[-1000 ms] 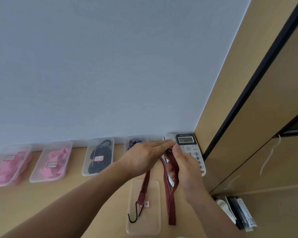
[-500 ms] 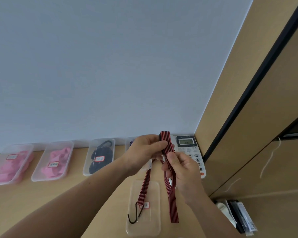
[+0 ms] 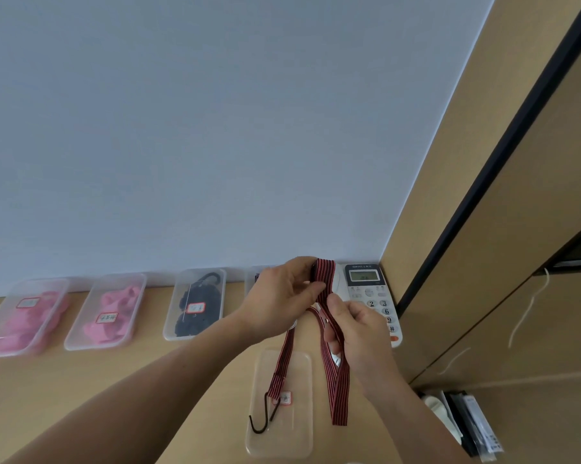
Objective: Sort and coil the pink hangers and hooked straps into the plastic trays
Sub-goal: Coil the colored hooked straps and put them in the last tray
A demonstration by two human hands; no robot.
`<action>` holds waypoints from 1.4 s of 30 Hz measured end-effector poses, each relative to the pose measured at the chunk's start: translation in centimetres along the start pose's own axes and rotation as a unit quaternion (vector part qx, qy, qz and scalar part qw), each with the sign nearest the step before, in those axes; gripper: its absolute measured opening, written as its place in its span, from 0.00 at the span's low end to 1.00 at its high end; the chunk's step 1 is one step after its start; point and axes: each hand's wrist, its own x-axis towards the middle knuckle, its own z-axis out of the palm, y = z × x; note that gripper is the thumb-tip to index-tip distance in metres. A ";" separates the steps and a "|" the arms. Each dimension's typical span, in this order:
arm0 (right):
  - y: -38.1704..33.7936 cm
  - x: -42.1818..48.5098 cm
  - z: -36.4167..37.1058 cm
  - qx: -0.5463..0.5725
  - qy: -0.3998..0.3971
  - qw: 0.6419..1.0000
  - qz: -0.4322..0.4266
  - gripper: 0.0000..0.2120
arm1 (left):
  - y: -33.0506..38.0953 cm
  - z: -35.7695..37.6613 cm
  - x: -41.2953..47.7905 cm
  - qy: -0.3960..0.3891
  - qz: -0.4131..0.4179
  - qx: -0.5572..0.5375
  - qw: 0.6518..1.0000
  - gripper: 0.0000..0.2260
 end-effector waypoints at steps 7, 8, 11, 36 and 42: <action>-0.4 -0.1 0.2 0.051 -0.010 0.999 0.012 0.34 | -1.1 0.6 -0.7 0.055 0.155 0.223 0.961 0.12; -0.4 0.0 0.3 0.055 -0.011 0.998 0.015 0.33 | -1.0 0.5 -0.8 0.064 0.185 0.250 0.948 0.13; -0.4 0.2 0.3 0.063 -0.011 0.998 0.024 0.32 | -1.2 0.6 -0.5 0.092 0.283 0.311 0.902 0.13; -0.2 -0.1 0.1 -0.029 0.029 0.997 -0.059 0.21 | 1.1 0.8 0.6 -0.088 -0.157 -0.226 0.957 0.14; 0.1 0.1 -0.3 -0.040 0.031 0.998 -0.028 0.22 | 0.1 0.1 0.6 -0.074 -0.107 -0.208 0.969 0.09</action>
